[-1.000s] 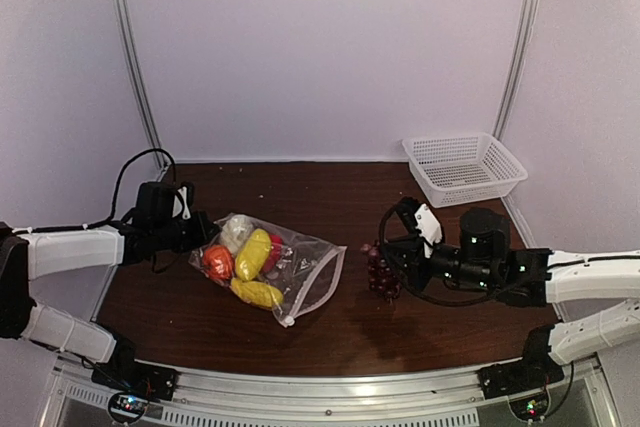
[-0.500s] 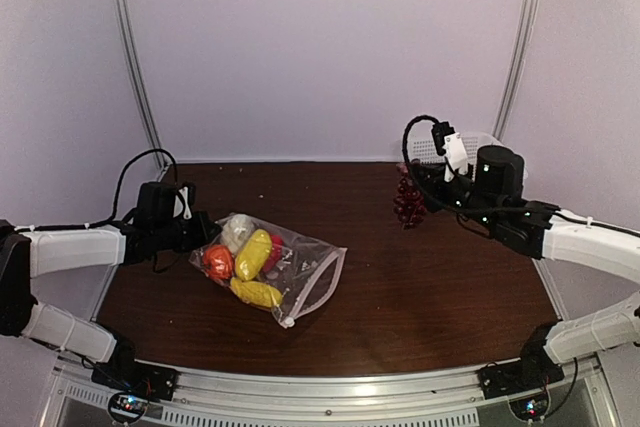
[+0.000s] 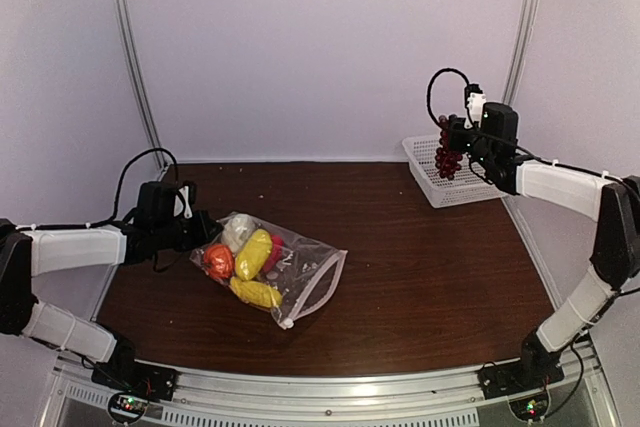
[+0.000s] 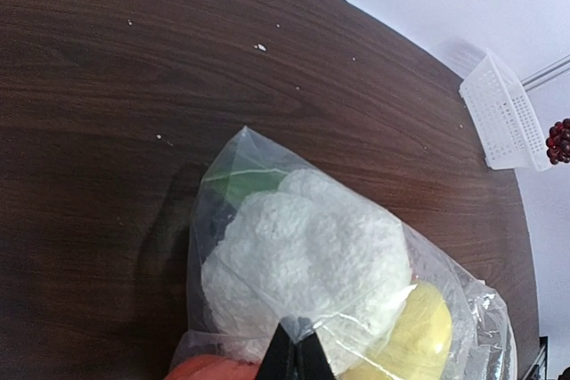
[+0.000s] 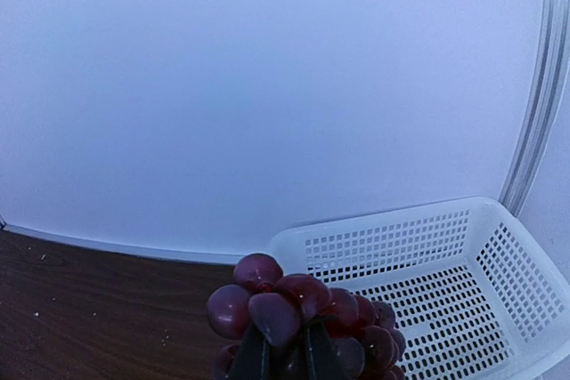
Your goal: Open the zip-top bag and remove the fake food
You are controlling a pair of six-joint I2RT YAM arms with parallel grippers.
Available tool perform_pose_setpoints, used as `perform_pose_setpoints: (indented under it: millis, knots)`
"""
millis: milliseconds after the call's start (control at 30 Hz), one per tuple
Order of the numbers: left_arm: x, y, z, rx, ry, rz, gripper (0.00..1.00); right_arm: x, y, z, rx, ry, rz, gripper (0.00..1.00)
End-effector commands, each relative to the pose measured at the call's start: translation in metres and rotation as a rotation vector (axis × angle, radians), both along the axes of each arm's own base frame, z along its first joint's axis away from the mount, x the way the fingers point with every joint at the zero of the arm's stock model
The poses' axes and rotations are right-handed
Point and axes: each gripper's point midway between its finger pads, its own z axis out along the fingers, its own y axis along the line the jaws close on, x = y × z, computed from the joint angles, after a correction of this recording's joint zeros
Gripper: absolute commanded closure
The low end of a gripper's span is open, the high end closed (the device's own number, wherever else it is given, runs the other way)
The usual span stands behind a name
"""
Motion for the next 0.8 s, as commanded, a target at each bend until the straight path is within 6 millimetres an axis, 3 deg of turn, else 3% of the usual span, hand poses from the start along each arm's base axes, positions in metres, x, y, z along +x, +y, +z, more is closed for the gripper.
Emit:
perform_pose_setpoints:
  millis: [0,133,300,367,533,667,767]
  knots:
    - [0.009,0.0,0.007,-0.015,-0.043,0.002,1.0,0.045,-0.017,0.0,0.035,-0.025,-0.03,1.0]
    - [0.008,-0.001,0.003,-0.017,-0.033,-0.006,1.0,0.082,-0.022,-0.023,0.034,0.02,-0.034,1.0]
    - [0.007,0.0,0.003,-0.016,-0.032,-0.001,1.0,0.108,-0.019,-0.061,0.011,0.08,-0.028,1.0]
    - [0.008,0.001,0.003,-0.016,-0.034,0.0,1.0,0.114,-0.016,-0.076,0.001,0.117,-0.021,0.92]
    - [0.008,-0.004,0.0,-0.025,-0.024,-0.02,1.0,0.107,-0.014,-0.08,0.01,0.132,-0.005,0.52]
    - [0.007,-0.006,-0.001,-0.031,-0.021,-0.034,1.0,0.087,-0.017,-0.07,0.016,0.115,0.003,0.39]
    - [0.006,-0.006,-0.002,-0.031,-0.021,-0.038,1.0,0.066,-0.011,-0.065,0.033,0.114,0.052,0.37]
